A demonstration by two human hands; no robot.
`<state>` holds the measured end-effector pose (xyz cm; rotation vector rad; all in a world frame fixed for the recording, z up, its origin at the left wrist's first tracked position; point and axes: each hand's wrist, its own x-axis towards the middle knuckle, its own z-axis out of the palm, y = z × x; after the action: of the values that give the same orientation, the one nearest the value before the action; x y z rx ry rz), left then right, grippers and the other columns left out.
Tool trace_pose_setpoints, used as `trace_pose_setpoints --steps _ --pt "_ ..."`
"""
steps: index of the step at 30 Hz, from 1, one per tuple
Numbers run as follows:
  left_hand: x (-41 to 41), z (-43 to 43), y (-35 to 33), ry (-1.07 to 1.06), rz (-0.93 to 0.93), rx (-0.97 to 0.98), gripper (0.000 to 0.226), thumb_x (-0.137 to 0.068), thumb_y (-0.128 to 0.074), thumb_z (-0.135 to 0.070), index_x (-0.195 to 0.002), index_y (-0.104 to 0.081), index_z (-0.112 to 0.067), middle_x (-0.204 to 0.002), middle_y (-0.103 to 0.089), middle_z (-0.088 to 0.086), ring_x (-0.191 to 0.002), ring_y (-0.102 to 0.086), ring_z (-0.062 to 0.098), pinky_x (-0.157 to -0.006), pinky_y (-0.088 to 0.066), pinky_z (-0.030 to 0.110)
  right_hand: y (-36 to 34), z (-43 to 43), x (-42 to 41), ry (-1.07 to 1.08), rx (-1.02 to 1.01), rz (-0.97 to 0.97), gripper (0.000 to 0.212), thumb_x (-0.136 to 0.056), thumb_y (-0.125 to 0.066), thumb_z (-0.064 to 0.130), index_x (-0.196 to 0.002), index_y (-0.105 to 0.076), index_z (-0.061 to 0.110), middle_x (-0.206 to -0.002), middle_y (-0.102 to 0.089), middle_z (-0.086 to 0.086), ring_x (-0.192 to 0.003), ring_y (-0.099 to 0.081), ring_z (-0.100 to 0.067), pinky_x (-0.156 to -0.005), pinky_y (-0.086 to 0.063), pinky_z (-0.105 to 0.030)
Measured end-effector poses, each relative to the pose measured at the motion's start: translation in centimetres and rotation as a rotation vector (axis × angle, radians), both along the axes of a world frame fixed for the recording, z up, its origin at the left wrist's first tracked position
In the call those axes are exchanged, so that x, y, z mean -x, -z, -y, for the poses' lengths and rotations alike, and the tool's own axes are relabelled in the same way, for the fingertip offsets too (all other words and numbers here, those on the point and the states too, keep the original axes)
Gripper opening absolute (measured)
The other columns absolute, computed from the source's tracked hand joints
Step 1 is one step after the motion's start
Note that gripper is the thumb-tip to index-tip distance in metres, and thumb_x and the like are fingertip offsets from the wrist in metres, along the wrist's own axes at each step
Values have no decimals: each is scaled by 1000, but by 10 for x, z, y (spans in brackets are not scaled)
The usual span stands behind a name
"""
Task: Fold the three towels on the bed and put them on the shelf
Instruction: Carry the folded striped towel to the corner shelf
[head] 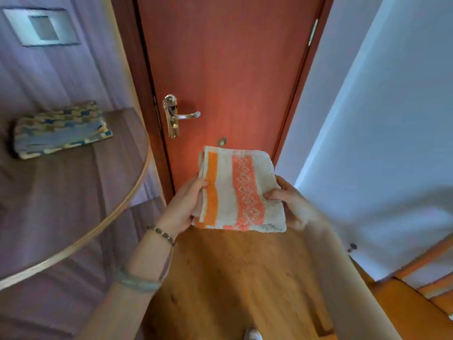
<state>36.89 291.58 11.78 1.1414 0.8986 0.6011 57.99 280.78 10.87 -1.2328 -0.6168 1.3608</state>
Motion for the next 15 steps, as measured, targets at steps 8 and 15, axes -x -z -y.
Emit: trace_pose_setpoints --steps 8,15 --pt "5 -29 -18 -450 17 34 22 -101 -38 -23 -95 -59 -24 -87 -69 2 -72 -67 14 -68 -55 29 -24 -121 -15 -380 -22 57 65 -70 -72 7 -129 -49 18 -126 -60 -17 -111 -61 -34 -81 -57 -43" --pt "45 -32 -27 -860 -26 101 25 -94 -50 -25 -105 -65 -8 -80 -75 7 -64 -69 18 -62 -57 28 -38 -191 32 -660 -50 25 68 -64 -67 4 -129 -48 16 -123 -60 -13 -109 -62 -30 -82 -53 -42"
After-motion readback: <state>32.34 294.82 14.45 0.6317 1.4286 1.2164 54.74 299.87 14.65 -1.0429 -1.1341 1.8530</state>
